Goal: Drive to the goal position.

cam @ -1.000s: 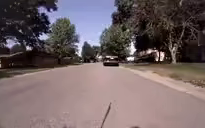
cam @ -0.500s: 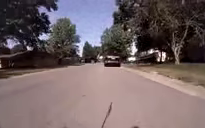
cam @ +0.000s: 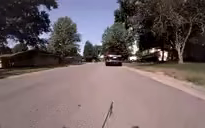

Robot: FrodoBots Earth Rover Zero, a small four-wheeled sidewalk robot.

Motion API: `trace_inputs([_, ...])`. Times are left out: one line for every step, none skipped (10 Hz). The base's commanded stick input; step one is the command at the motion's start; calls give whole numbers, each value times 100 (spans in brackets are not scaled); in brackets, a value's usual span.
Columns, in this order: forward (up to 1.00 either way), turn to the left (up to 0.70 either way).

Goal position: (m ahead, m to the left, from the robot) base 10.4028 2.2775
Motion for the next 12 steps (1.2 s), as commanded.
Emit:
trace_inputs([69, 3])
trace_inputs([69, 3])
trace_inputs([69, 3])
trace_inputs([69, 3])
trace_inputs([69, 3])
trace_inputs([69, 3])
trace_inputs([69, 3])
trace_inputs([69, 3])
trace_inputs([69, 3])
trace_inputs([69, 3])
trace_inputs([69, 3])
trace_inputs([69, 3])
